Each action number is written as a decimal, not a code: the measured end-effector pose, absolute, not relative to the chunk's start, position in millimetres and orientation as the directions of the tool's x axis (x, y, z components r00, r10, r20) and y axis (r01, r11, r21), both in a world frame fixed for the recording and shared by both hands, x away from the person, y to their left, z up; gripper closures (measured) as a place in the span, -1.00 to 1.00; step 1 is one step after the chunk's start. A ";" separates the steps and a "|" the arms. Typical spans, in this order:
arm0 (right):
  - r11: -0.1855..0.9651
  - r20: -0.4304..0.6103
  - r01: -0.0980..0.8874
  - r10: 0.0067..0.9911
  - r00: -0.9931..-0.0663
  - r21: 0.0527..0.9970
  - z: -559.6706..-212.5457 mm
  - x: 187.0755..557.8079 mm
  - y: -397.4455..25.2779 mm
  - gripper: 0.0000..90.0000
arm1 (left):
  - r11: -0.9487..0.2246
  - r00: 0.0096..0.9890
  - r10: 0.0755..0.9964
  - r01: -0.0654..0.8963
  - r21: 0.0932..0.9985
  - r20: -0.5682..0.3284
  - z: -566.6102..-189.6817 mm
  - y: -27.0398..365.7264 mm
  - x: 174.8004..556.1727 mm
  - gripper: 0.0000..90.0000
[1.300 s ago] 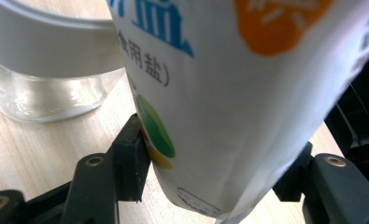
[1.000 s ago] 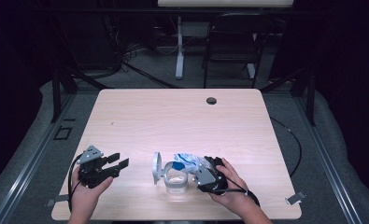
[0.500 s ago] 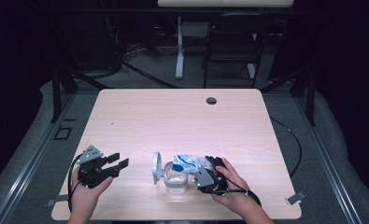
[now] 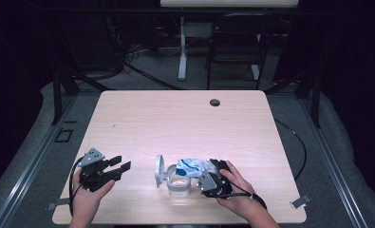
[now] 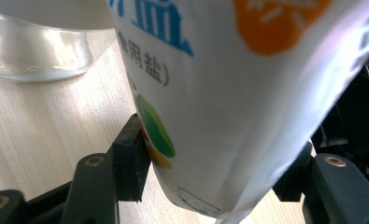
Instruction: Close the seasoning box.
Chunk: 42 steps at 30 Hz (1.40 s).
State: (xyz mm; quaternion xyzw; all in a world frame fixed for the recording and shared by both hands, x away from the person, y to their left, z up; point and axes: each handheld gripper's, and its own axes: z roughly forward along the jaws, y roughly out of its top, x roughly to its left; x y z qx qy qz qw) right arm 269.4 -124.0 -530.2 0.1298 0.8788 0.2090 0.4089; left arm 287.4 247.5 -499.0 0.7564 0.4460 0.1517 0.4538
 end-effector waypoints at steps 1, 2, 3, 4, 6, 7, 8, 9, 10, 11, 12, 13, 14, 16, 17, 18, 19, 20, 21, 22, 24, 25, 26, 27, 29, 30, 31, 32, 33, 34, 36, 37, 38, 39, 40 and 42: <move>0.880 -0.666 0.056 0.397 -0.631 0.472 -530.3 269.4 -124.0 -0.09 | -0.190 0.556 0.812 0.537 0.822 -0.175 -499.0 247.5 287.4 0.16; 0.881 -0.667 0.055 0.396 -0.631 0.471 -530.3 269.4 -124.0 -0.09 | -0.189 0.555 0.813 0.536 0.823 -0.174 -499.3 247.3 287.5 0.16; 0.885 -0.671 0.054 0.389 -0.631 0.462 -529.8 269.4 -124.0 -0.09 | -0.189 0.555 0.813 0.536 0.823 -0.175 -499.4 247.3 287.6 0.16; 0.893 -0.679 0.055 0.379 -0.629 0.447 -529.2 269.0 -124.0 -0.09 | -0.187 0.554 0.814 0.538 0.822 -0.177 -499.5 247.2 287.5 0.16; 0.895 -0.683 0.054 0.375 -0.626 0.442 -529.5 269.0 -124.2 -0.09 | -0.187 0.552 0.814 0.540 0.821 -0.178 -499.9 247.5 287.7 0.16; 0.896 -0.683 0.053 0.374 -0.627 0.442 -529.6 269.0 -124.4 -0.09 | -0.188 0.553 0.815 0.539 0.821 -0.176 -500.1 247.7 287.9 0.16; 0.895 -0.683 0.051 0.375 -0.627 0.443 -529.9 269.0 -124.5 -0.09 | -0.188 0.554 0.813 0.540 0.820 -0.178 -500.1 248.0 287.9 0.16; 0.896 -0.685 0.051 0.373 -0.626 0.442 -530.0 269.0 -124.6 -0.09 | -0.188 0.553 0.814 0.540 0.820 -0.178 -500.2 248.1 288.0 0.16; 0.896 -0.684 0.054 0.375 -0.626 0.441 -530.1 268.8 -124.6 -0.09 | -0.188 0.553 0.814 0.541 0.820 -0.178 -500.3 248.2 288.0 0.16; 0.896 -0.685 0.053 0.374 -0.625 0.441 -530.2 268.8 -124.6 -0.09 | -0.186 0.552 0.814 0.542 0.819 -0.180 -500.5 248.0 288.0 0.16; 0.896 -0.686 0.052 0.374 -0.625 0.441 -530.3 268.8 -124.7 -0.09 | -0.186 0.552 0.815 0.542 0.819 -0.180 -500.7 247.9 288.1 0.16; 0.896 -0.686 0.052 0.373 -0.625 0.440 -530.4 268.9 -124.7 -0.09 | -0.186 0.551 0.815 0.542 0.820 -0.180 -500.8 247.8 288.1 0.16; 0.897 -0.686 0.052 0.372 -0.625 0.439 -530.3 268.9 -124.7 -0.09 | -0.184 0.550 0.815 0.542 0.820 -0.180 -501.0 247.6 288.0 0.16; 0.899 -0.689 0.052 0.369 -0.623 0.435 -530.2 268.9 -124.7 -0.09 | -0.185 0.551 0.815 0.543 0.819 -0.181 -501.0 247.7 288.0 0.16; 0.901 -0.692 0.049 0.365 -0.623 0.431 -530.0 269.1 -124.6 -0.09 | -0.186 0.551 0.815 0.543 0.819 -0.181 -501.0 247.7 288.0 0.16; 0.903 -0.696 0.048 0.361 -0.621 0.426 -529.8 269.1 -124.6 -0.09 | -0.187 0.551 0.815 0.544 0.818 -0.180 -500.9 247.8 288.0 0.16; 0.906 -0.699 0.046 0.355 -0.621 0.420 -529.5 269.1 -124.6 -0.09 | -0.186 0.551 0.815 0.543 0.819 -0.181 -501.0 247.8 288.0 0.16; 0.907 -0.700 0.046 0.353 -0.620 0.418 -529.3 269.1 -124.6 -0.09 | -0.186 0.551 0.815 0.544 0.818 -0.181 -501.0 247.9 288.0 0.16; 0.910 -0.704 0.044 0.348 -0.619 0.412 -529.1 269.0 -124.6 -0.09 | -0.187 0.550 0.816 0.545 0.817 -0.180 -500.9 247.9 288.0 0.16; 0.913 -0.709 0.043 0.343 -0.616 0.405 -528.7 268.8 -124.6 -0.09 | -0.185 0.550 0.816 0.543 0.819 -0.180 -501.2 247.8 288.1 0.16; 0.916 -0.718 0.033 0.336 -0.610 0.401 -529.3 269.4 -124.8 -0.09 | -0.186 0.548 0.817 0.544 0.818 -0.179 -501.1 247.8 288.1 0.16; 0.917 -0.720 0.032 0.332 -0.609 0.397 -529.2 269.4 -124.9 -0.09 | -0.185 0.548 0.817 0.544 0.819 -0.180 -501.1 247.7 288.0 0.16; 0.920 -0.725 0.029 0.327 -0.606 0.390 -529.1 269.5 -124.9 -0.09 | -0.187 0.550 0.815 0.545 0.817 -0.180 -501.0 247.8 288.0 0.16; 0.924 -0.729 0.028 0.320 -0.605 0.382 -528.8 269.5 -125.0 -0.09 | -0.187 0.550 0.815 0.545 0.817 -0.180 -501.1 247.8 288.1 0.16; 0.929 -0.741 0.021 0.308 -0.597 0.369 -528.6 269.6 -124.8 -0.09 | -0.185 0.549 0.816 0.544 0.819 -0.180 -501.3 247.6 288.1 0.16; 0.933 -0.748 0.017 0.299 -0.593 0.359 -527.9 269.5 -124.7 -0.09 | -0.187 0.550 0.816 0.545 0.817 -0.180 -501.1 247.7 288.1 0.16; 0.933 -0.749 0.014 0.298 -0.592 0.361 -528.0 269.5 -124.5 -0.08 | -0.185 0.550 0.815 0.543 0.819 -0.181 -501.3 247.6 288.2 0.16; 0.934 -0.751 0.012 0.296 -0.591 0.358 -527.8 269.4 -124.4 -0.08 | -0.185 0.549 0.816 0.544 0.819 -0.180 -501.3 247.6 288.2 0.16; 0.933 -0.750 0.009 0.295 -0.591 0.360 -527.8 269.4 -124.2 -0.08 | -0.185 0.548 0.817 0.544 0.818 -0.179 -501.2 247.7 288.1 0.16; 0.938 -0.754 0.011 0.285 -0.592 0.347 -526.6 269.3 -124.0 -0.08 | -0.185 0.548 0.817 0.544 0.818 -0.180 -501.2 247.8 288.1 0.16; 0.935 -0.756 0.001 0.286 -0.589 0.353 -527.2 269.4 -123.8 -0.08 | -0.186 0.548 0.817 0.544 0.819 -0.179 -501.1 248.0 288.1 0.16; 0.938 -0.760 -0.005 0.279 -0.587 0.347 -526.6 269.5 -123.6 -0.08 | -0.186 0.548 0.817 0.544 0.818 -0.179 -501.1 248.0 288.1 0.16; 0.942 -0.763 -0.002 0.271 -0.587 0.336 -525.6 269.2 -123.3 -0.08 | -0.186 0.550 0.816 0.542 0.819 -0.179 -501.2 248.2 288.3 0.16; 0.941 -0.764 -0.004 0.271 -0.586 0.337 -525.5 269.1 -123.1 -0.08 | -0.188 0.552 0.815 0.544 0.818 -0.180 -501.1 248.5 288.2 0.16; 0.943 -0.766 -0.006 0.267 -0.585 0.333 -525.1 268.8 -122.7 -0.08 | -0.186 0.550 0.816 0.542 0.819 -0.179 -501.4 248.3 288.3 0.16; 0.941 -0.768 -0.013 0.268 -0.581 0.338 -525.6 268.7 -122.2 -0.08 | -0.186 0.550 0.816 0.543 0.819 -0.179 -501.3 248.5 288.3 0.16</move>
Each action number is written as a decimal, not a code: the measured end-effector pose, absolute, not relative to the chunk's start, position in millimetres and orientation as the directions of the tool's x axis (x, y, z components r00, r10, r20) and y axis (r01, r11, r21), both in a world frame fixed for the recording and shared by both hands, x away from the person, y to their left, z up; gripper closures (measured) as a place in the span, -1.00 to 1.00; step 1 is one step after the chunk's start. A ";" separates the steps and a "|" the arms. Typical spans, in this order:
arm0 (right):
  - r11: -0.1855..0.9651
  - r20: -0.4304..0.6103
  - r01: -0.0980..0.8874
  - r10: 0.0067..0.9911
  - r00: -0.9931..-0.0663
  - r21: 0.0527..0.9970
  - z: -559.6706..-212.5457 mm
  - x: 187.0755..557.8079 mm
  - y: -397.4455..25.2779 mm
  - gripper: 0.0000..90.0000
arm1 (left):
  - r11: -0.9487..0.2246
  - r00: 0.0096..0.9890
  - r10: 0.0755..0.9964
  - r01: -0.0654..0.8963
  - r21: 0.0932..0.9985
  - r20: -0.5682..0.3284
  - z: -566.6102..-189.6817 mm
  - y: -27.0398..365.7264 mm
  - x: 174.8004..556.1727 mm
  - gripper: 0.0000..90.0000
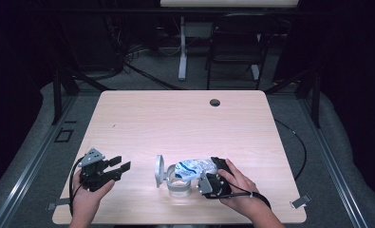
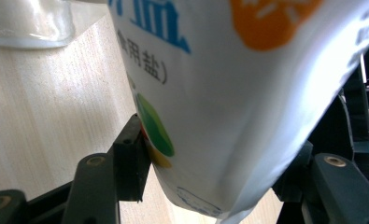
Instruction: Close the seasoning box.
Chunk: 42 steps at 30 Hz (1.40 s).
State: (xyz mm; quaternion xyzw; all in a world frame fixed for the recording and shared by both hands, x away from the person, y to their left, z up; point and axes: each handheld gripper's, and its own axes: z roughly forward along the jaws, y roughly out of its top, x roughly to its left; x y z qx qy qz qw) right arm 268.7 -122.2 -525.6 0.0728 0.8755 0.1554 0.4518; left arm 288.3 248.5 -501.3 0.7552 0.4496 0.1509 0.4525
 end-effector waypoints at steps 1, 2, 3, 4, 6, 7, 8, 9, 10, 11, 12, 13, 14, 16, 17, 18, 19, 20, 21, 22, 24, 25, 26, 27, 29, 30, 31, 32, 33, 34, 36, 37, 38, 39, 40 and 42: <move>0.943 -0.771 -0.015 0.263 -0.579 0.333 -525.3 268.6 -122.2 -0.08 | -0.189 0.551 0.815 0.545 0.817 -0.179 -501.0 248.8 288.2 0.16; 0.947 -0.776 -0.015 0.255 -0.576 0.322 -524.4 268.3 -122.0 -0.08 | -0.188 0.550 0.816 0.545 0.817 -0.179 -500.9 248.9 288.2 0.16; 0.948 -0.779 -0.018 0.251 -0.574 0.319 -524.4 268.3 -122.0 -0.08 | -0.186 0.549 0.816 0.544 0.818 -0.179 -501.1 248.9 288.3 0.16; 0.951 -0.785 -0.022 0.242 -0.570 0.309 -523.9 268.4 -121.9 -0.08 | -0.186 0.550 0.816 0.543 0.819 -0.179 -501.1 249.0 288.3 0.16; 0.953 -0.789 -0.025 0.235 -0.567 0.301 -523.4 268.4 -121.7 -0.08 | -0.185 0.549 0.816 0.543 0.819 -0.180 -501.0 249.2 288.3 0.16; 0.954 -0.791 -0.026 0.232 -0.566 0.298 -523.0 268.4 -121.6 -0.08 | -0.183 0.549 0.816 0.543 0.819 -0.181 -501.0 249.3 288.2 0.16; 0.958 -0.796 -0.026 0.223 -0.563 0.286 -522.1 268.3 -121.5 -0.08 | -0.181 0.548 0.817 0.542 0.821 -0.182 -501.0 249.3 288.3 0.16; 0.960 -0.800 -0.028 0.216 -0.560 0.279 -521.9 268.2 -121.3 -0.08 | -0.181 0.548 0.817 0.542 0.821 -0.182 -500.9 249.4 288.2 0.16; 0.977 -0.820 -0.015 0.169 -0.547 0.211 -517.8 267.1 -121.5 -0.08 | -0.180 0.548 0.817 0.542 0.821 -0.182 -500.8 249.5 288.2 0.16; 0.974 -0.817 -0.021 0.176 -0.548 0.224 -518.6 267.3 -121.3 -0.08 | -0.180 0.547 0.817 0.542 0.821 -0.183 -500.8 249.5 288.2 0.16; 0.975 -0.818 -0.022 0.174 -0.548 0.221 -518.3 267.3 -121.2 -0.08 | -0.179 0.547 0.817 0.542 0.821 -0.183 -500.8 249.5 288.2 0.16; 0.977 -0.821 -0.022 0.168 -0.545 0.214 -517.6 267.2 -120.8 -0.08 | -0.179 0.547 0.817 0.542 0.821 -0.183 -500.8 249.6 288.1 0.16; 0.977 -0.822 -0.024 0.165 -0.544 0.212 -517.5 267.3 -120.5 -0.08 | -0.180 0.548 0.816 0.543 0.820 -0.183 -500.8 249.7 288.1 0.16; 0.974 -0.821 -0.035 0.169 -0.546 0.224 -518.4 267.4 -119.9 -0.08 | -0.180 0.548 0.816 0.543 0.820 -0.183 -500.8 249.9 288.1 0.16; 0.971 -0.819 -0.042 0.174 -0.546 0.235 -519.5 267.6 -119.9 -0.08 | -0.182 0.549 0.816 0.542 0.820 -0.182 -500.8 250.0 288.2 0.16; 0.972 -0.819 -0.043 0.171 -0.547 0.232 -519.2 267.7 -119.9 -0.08 | -0.182 0.548 0.817 0.543 0.820 -0.182 -500.8 250.1 288.2 0.16; 0.973 -0.821 -0.044 0.167 -0.546 0.228 -519.0 267.8 -119.9 -0.08 | -0.183 0.548 0.817 0.544 0.819 -0.182 -500.9 250.2 288.2 0.16; 0.976 -0.826 -0.044 0.156 -0.542 0.213 -518.1 267.6 -119.8 -0.08 | -0.183 0.548 0.817 0.544 0.819 -0.182 -501.0 250.2 288.3 0.16; 0.976 -0.825 -0.044 0.155 -0.543 0.212 -517.9 267.6 -119.8 -0.08 | -0.179 0.546 0.817 0.545 0.819 -0.184 -501.2 250.2 288.3 0.16; 0.977 -0.826 -0.045 0.153 -0.543 0.210 -517.8 267.7 -119.8 -0.08 | -0.180 0.547 0.817 0.545 0.819 -0.185 -501.2 250.3 288.3 0.16; 0.975 -0.824 -0.049 0.155 -0.545 0.216 -518.4 268.3 -120.1 -0.08 | -0.181 0.545 0.818 0.546 0.818 -0.184 -501.1 250.5 288.3 0.16; 0.977 -0.826 -0.050 0.150 -0.543 0.210 -518.2 268.4 -120.3 -0.08 | -0.181 0.546 0.818 0.547 0.818 -0.184 -501.2 250.5 288.3 0.16; 0.977 -0.825 -0.050 0.149 -0.545 0.209 -518.0 268.6 -120.4 -0.08 | -0.181 0.545 0.818 0.547 0.817 -0.184 -501.2 250.6 288.3 0.16; 0.976 -0.823 -0.054 0.150 -0.547 0.213 -518.1 269.0 -120.5 -0.08 | -0.180 0.545 0.818 0.547 0.817 -0.185 -501.4 250.7 288.4 0.16; 0.979 -0.825 -0.050 0.141 -0.547 0.200 -517.1 268.8 -120.4 -0.08 | -0.181 0.545 0.818 0.548 0.817 -0.185 -501.5 250.7 288.4 0.16; 0.979 -0.825 -0.051 0.139 -0.547 0.198 -517.0 268.8 -120.4 -0.08 | -0.180 0.545 0.818 0.548 0.817 -0.185 -501.5 250.7 288.5 0.16; 0.980 -0.826 -0.051 0.135 -0.547 0.194 -516.6 268.8 -120.3 -0.08 | -0.181 0.545 0.818 0.548 0.817 -0.185 -501.6 250.7 288.5 0.16; 0.980 -0.826 -0.053 0.132 -0.548 0.191 -516.3 268.9 -120.3 -0.08 | -0.182 0.546 0.817 0.547 0.817 -0.184 -501.6 250.8 288.6 0.16; 0.983 -0.829 -0.051 0.122 -0.546 0.178 -515.2 268.7 -120.0 -0.08 | -0.182 0.546 0.817 0.547 0.817 -0.184 -501.7 250.9 288.7 0.16; 0.985 -0.831 -0.049 0.113 -0.544 0.166 -514.3 268.5 -119.6 -0.08 | -0.180 0.545 0.818 0.546 0.818 -0.183 -501.9 250.8 288.7 0.16; 0.983 -0.830 -0.058 0.115 -0.547 0.174 -514.9 269.1 -119.5 -0.08 | -0.179 0.545 0.818 0.546 0.818 -0.185 -502.2 251.1 288.9 0.16; 0.983 -0.830 -0.059 0.114 -0.546 0.174 -514.9 269.1 -119.4 -0.08 | -0.176 0.543 0.818 0.547 0.818 -0.187 -502.3 251.1 288.8 0.16; 0.982 -0.829 -0.061 0.119 -0.546 0.181 -515.4 269.3 -119.4 -0.08 | -0.175 0.543 0.819 0.547 0.819 -0.188 -502.3 251.1 288.9 0.16; 0.982 -0.829 -0.062 0.117 -0.546 0.179 -515.3 269.3 -119.4 -0.08 | -0.175 0.542 0.819 0.547 0.818 -0.187 -502.4 251.2 288.9 0.16; 0.982 -0.829 -0.062 0.116 -0.547 0.178 -515.2 269.4 -119.4 -0.08 | -0.175 0.542 0.819 0.548 0.818 -0.188 -502.5 251.3 289.0 0.16; 0.982 -0.831 -0.064 0.113 -0.545 0.176 -515.2 269.3 -119.4 -0.08 | -0.176 0.540 0.821 0.549 0.817 -0.186 -502.5 251.3 289.0 0.16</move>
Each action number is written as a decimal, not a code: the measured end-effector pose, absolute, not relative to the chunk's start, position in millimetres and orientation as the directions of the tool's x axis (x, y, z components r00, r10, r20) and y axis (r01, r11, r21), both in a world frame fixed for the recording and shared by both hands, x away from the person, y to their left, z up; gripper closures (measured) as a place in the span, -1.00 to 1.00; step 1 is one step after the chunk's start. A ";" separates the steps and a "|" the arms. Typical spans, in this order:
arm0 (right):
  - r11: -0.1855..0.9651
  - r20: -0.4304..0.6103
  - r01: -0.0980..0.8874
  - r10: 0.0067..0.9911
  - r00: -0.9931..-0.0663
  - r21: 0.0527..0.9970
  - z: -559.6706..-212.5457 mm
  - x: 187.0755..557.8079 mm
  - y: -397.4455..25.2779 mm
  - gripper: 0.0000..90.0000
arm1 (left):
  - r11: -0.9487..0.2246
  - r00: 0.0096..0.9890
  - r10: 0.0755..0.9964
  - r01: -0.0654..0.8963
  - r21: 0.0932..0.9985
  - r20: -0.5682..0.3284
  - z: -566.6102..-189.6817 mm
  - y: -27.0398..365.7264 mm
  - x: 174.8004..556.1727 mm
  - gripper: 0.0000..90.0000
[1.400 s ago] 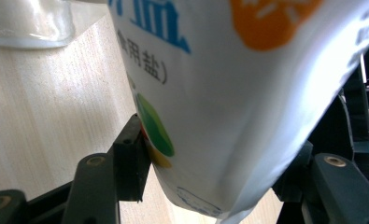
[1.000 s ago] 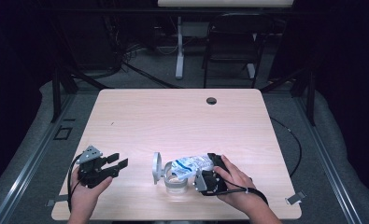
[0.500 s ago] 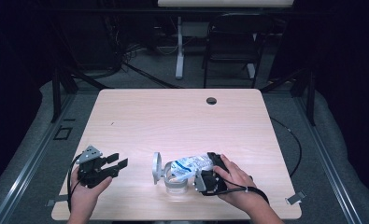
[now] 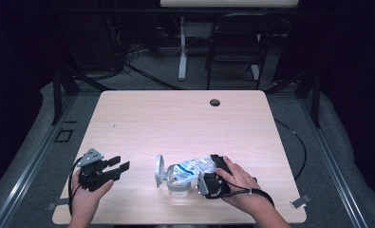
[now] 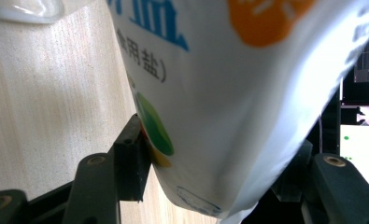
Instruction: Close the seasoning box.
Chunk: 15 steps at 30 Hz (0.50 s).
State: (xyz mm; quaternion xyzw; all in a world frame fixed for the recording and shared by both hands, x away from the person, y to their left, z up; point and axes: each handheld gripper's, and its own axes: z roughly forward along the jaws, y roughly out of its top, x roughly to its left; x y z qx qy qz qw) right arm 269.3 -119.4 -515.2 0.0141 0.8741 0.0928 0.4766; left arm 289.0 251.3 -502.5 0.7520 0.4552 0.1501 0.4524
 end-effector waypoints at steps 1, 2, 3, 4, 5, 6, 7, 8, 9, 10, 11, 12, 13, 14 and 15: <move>0.984 -0.833 -0.063 0.107 -0.543 0.168 -514.8 269.2 -119.3 -0.08 | -0.176 0.540 0.820 0.549 0.817 -0.187 -502.6 251.3 289.0 0.16; 0.985 -0.835 -0.063 0.102 -0.541 0.162 -514.5 269.1 -119.2 -0.08 | -0.176 0.540 0.821 0.549 0.817 -0.187 -502.6 251.3 289.0 0.15; 0.985 -0.836 -0.065 0.100 -0.540 0.160 -514.5 269.1 -119.1 -0.08 | -0.177 0.540 0.821 0.549 0.817 -0.186 -502.6 251.3 289.1 0.15; 0.987 -0.840 -0.067 0.087 -0.535 0.146 -513.5 269.1 -119.0 -0.08 | -0.176 0.540 0.820 0.550 0.817 -0.187 -502.6 251.3 289.0 0.15; 0.987 -0.840 -0.070 0.086 -0.536 0.146 -513.5 269.3 -118.9 -0.08 | -0.177 0.540 0.820 0.550 0.817 -0.186 -502.6 251.3 289.0 0.15; 0.987 -0.840 -0.071 0.085 -0.536 0.145 -513.4 269.4 -118.8 -0.08 | -0.177 0.540 0.821 0.550 0.817 -0.186 -502.5 251.4 289.0 0.15; 0.988 -0.840 -0.069 0.077 -0.538 0.135 -512.5 269.3 -118.6 -0.08 | -0.176 0.540 0.821 0.550 0.817 -0.187 -502.5 251.5 289.0 0.15; 0.988 -0.840 -0.071 0.078 -0.538 0.137 -512.6 269.4 -118.5 -0.08 | -0.176 0.540 0.820 0.550 0.817 -0.187 -502.4 251.6 289.0 0.15; 0.985 -0.834 -0.073 0.090 -0.544 0.154 -513.6 269.4 -118.2 -0.08 | -0.176 0.541 0.820 0.549 0.817 -0.187 -502.3 251.7 289.0 0.15; 0.985 -0.835 -0.075 0.089 -0.543 0.154 -513.5 269.5 -118.1 -0.08 | -0.176 0.541 0.820 0.549 0.817 -0.187 -502.2 251.7 289.0 0.15; 0.987 -0.836 -0.072 0.082 -0.542 0.144 -512.7 269.4 -118.1 -0.08 | -0.176 0.541 0.820 0.549 0.817 -0.187 -502.3 251.7 289.0 0.15; 0.986 -0.835 -0.075 0.087 -0.543 0.151 -513.2 269.7 -118.1 -0.08 | -0.176 0.541 0.820 0.549 0.817 -0.187 -502.3 251.7 289.0 0.15; 0.984 -0.835 -0.079 0.092 -0.542 0.160 -514.0 269.8 -118.2 -0.08 | -0.176 0.541 0.820 0.549 0.817 -0.187 -502.3 251.6 288.9 0.15; 0.983 -0.835 -0.081 0.093 -0.543 0.163 -514.2 270.0 -118.2 -0.08 | -0.176 0.541 0.820 0.549 0.817 -0.187 -502.2 251.5 288.9 0.15; 0.984 -0.836 -0.082 0.091 -0.542 0.160 -514.0 269.9 -118.2 -0.08 | -0.174 0.542 0.819 0.548 0.818 -0.188 -502.3 251.4 289.0 0.15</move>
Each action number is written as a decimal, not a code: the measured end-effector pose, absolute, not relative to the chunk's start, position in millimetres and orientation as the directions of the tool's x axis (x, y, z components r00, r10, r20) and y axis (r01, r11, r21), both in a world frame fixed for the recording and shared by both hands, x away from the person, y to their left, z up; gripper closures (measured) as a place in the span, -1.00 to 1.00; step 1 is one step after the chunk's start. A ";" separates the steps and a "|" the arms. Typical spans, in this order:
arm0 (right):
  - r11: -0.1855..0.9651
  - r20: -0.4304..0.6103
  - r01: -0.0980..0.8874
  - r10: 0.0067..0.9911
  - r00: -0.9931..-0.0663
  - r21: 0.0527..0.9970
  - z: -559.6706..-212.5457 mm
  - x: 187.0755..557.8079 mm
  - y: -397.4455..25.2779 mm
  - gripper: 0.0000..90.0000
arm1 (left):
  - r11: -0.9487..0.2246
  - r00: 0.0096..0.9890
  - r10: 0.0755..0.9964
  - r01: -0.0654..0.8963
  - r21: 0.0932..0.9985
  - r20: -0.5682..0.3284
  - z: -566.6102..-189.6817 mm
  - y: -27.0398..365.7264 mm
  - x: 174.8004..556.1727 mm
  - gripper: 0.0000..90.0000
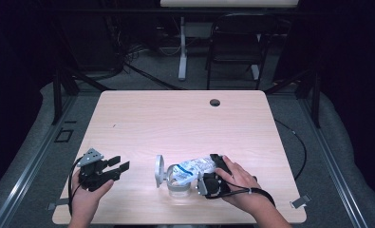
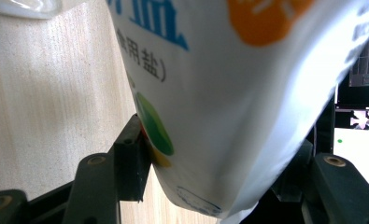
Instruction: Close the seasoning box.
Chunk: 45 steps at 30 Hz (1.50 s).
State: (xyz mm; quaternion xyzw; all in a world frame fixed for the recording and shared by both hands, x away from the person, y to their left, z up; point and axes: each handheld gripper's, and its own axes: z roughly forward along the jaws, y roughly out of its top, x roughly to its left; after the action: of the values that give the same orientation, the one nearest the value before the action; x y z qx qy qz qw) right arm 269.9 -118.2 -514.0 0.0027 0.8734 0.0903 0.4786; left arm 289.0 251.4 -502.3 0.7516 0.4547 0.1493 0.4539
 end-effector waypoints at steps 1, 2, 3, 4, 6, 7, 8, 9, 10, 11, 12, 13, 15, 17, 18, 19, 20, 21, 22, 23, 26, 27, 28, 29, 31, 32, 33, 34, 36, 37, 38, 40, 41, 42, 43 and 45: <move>0.984 -0.836 -0.081 0.089 -0.541 0.158 -513.9 269.9 -118.1 -0.08 | -0.175 0.542 0.819 0.548 0.818 -0.188 -502.2 251.4 288.9 0.15; 0.984 -0.836 -0.082 0.090 -0.541 0.159 -513.9 269.9 -118.1 -0.08 | -0.175 0.542 0.819 0.548 0.818 -0.188 -502.2 251.4 288.9 0.15; 0.984 -0.837 -0.083 0.088 -0.540 0.157 -513.9 269.8 -118.1 -0.08 | -0.174 0.542 0.819 0.548 0.818 -0.189 -502.2 251.4 288.9 0.15; 0.984 -0.837 -0.082 0.088 -0.539 0.156 -513.9 269.7 -118.1 -0.08 | -0.174 0.542 0.819 0.548 0.818 -0.188 -502.2 251.4 288.9 0.15; 0.985 -0.838 -0.083 0.084 -0.539 0.152 -513.6 269.9 -118.1 -0.08 | -0.175 0.542 0.819 0.549 0.818 -0.188 -502.2 251.5 288.9 0.15; 0.985 -0.839 -0.084 0.083 -0.538 0.152 -513.6 269.9 -118.1 -0.08 | -0.176 0.541 0.820 0.549 0.817 -0.187 -502.2 251.7 288.9 0.15; 0.985 -0.839 -0.084 0.081 -0.537 0.149 -513.4 269.9 -118.0 -0.08 | -0.177 0.542 0.819 0.551 0.815 -0.188 -502.2 252.0 289.0 0.15; 0.985 -0.839 -0.083 0.082 -0.539 0.149 -513.3 269.9 -118.0 -0.08 | -0.180 0.543 0.819 0.552 0.814 -0.187 -502.2 252.3 289.1 0.15; 0.985 -0.839 -0.083 0.081 -0.539 0.149 -513.3 270.0 -118.0 -0.08 | -0.174 0.540 0.820 0.552 0.815 -0.191 -502.6 252.1 289.1 0.15; 0.985 -0.839 -0.083 0.080 -0.538 0.148 -513.3 270.0 -118.0 -0.08 | -0.173 0.540 0.819 0.552 0.815 -0.192 -502.8 252.2 289.2 0.15; 0.985 -0.840 -0.088 0.077 -0.537 0.146 -513.2 270.3 -118.0 -0.08 | -0.173 0.540 0.819 0.552 0.815 -0.192 -502.8 252.3 289.2 0.15; 0.986 -0.839 -0.087 0.077 -0.538 0.146 -513.1 270.3 -118.0 -0.08 | -0.173 0.540 0.819 0.552 0.816 -0.192 -502.8 252.3 289.3 0.15; 0.986 -0.839 -0.087 0.076 -0.538 0.145 -513.0 270.4 -117.9 -0.08 | -0.173 0.541 0.819 0.552 0.815 -0.192 -502.9 252.2 289.3 0.15; 0.987 -0.840 -0.085 0.073 -0.538 0.139 -512.7 270.5 -117.9 -0.08 | -0.173 0.541 0.819 0.552 0.815 -0.192 -502.8 252.2 289.3 0.15; 0.987 -0.840 -0.085 0.073 -0.538 0.140 -512.7 270.6 -117.9 -0.08 | -0.173 0.540 0.819 0.553 0.815 -0.192 -502.8 252.3 289.2 0.15; 0.987 -0.841 -0.085 0.073 -0.536 0.140 -512.8 270.5 -117.9 -0.08 | -0.173 0.540 0.819 0.552 0.815 -0.193 -502.6 252.3 289.2 0.15; 0.987 -0.842 -0.086 0.070 -0.535 0.137 -512.7 270.5 -117.9 -0.08 | -0.173 0.541 0.819 0.552 0.816 -0.192 -502.4 252.5 289.2 0.15; 0.987 -0.843 -0.086 0.067 -0.534 0.133 -512.6 270.4 -117.8 -0.08 | -0.173 0.540 0.819 0.552 0.816 -0.192 -502.3 252.5 289.1 0.15; 0.991 -0.847 -0.081 0.051 -0.529 0.110 -510.8 269.8 -117.2 -0.08 | -0.173 0.540 0.819 0.552 0.816 -0.192 -502.2 252.6 289.0 0.15; 0.992 -0.850 -0.082 0.043 -0.526 0.101 -510.2 269.5 -116.9 -0.08 | -0.173 0.540 0.819 0.552 0.816 -0.192 -502.1 252.7 289.0 0.15; 0.988 -0.844 -0.085 0.068 -0.533 0.133 -512.3 269.7 -116.8 -0.08 | -0.172 0.540 0.819 0.551 0.816 -0.192 -502.0 252.6 289.0 0.15; 0.988 -0.844 -0.085 0.066 -0.532 0.131 -512.2 269.7 -116.8 -0.07 | -0.173 0.540 0.820 0.552 0.816 -0.191 -501.9 252.6 288.9 0.15; 0.988 -0.845 -0.087 0.065 -0.532 0.130 -512.1 269.8 -116.8 -0.07 | -0.173 0.541 0.819 0.550 0.817 -0.190 -502.0 252.7 289.1 0.15; 0.988 -0.845 -0.087 0.064 -0.532 0.129 -512.1 269.8 -116.8 -0.07 | -0.173 0.540 0.820 0.551 0.816 -0.191 -502.0 252.7 289.1 0.15; 0.988 -0.846 -0.088 0.060 -0.529 0.126 -512.0 269.8 -116.7 -0.07 | -0.174 0.540 0.820 0.552 0.816 -0.191 -502.2 253.0 289.2 0.15; 0.988 -0.846 -0.088 0.060 -0.530 0.125 -512.0 269.8 -116.7 -0.07 | -0.177 0.542 0.819 0.551 0.816 -0.189 -502.3 253.3 289.3 0.15; 0.988 -0.847 -0.089 0.059 -0.529 0.124 -512.0 269.9 -116.7 -0.07 | -0.178 0.542 0.819 0.551 0.815 -0.188 -502.3 253.5 289.4 0.15; 0.988 -0.847 -0.090 0.056 -0.528 0.122 -511.9 269.9 -116.7 -0.07 | -0.177 0.541 0.819 0.551 0.815 -0.188 -502.3 253.5 289.4 0.15; 0.989 -0.850 -0.093 0.051 -0.525 0.116 -511.8 270.0 -116.6 -0.07 | -0.176 0.541 0.819 0.551 0.815 -0.189 -502.1 253.7 289.3 0.15; 0.989 -0.850 -0.093 0.049 -0.525 0.115 -511.8 270.1 -116.5 -0.07 | -0.176 0.540 0.820 0.552 0.815 -0.189 -502.0 253.8 289.3 0.15; 0.989 -0.850 -0.096 0.047 -0.525 0.114 -511.8 270.3 -116.6 -0.07 | -0.177 0.540 0.820 0.551 0.816 -0.187 -501.9 254.0 289.4 0.15; 0.990 -0.853 -0.096 0.038 -0.521 0.103 -510.9 270.1 -116.2 -0.08 | -0.177 0.540 0.821 0.551 0.815 -0.187 -501.9 254.1 289.3 0.15; 0.992 -0.856 -0.094 0.026 -0.516 0.087 -509.8 269.7 -115.9 -0.07 | -0.176 0.540 0.821 0.551 0.816 -0.188 -501.9 254.1 289.3 0.15; 0.992 -0.857 -0.095 0.023 -0.515 0.084 -509.6 269.6 -115.8 -0.07 | -0.177 0.540 0.821 0.551 0.815 -0.187 -501.8 254.1 289.3 0.15; 0.991 -0.855 -0.097 0.027 -0.518 0.090 -510.1 269.9 -115.9 -0.07 | -0.176 0.540 0.821 0.551 0.816 -0.187 -501.8 254.1 289.3 0.15; 0.991 -0.856 -0.098 0.025 -0.517 0.087 -510.0 269.8 -115.7 -0.07 | -0.173 0.539 0.821 0.552 0.816 -0.190 -501.7 254.1 289.2 0.15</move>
State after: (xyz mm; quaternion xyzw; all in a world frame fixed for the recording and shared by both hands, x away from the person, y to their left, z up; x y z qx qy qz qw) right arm 269.8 -115.7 -510.0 -0.0210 0.8686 0.0622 0.4911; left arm 289.2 254.1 -501.7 0.7513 0.4568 0.1487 0.4525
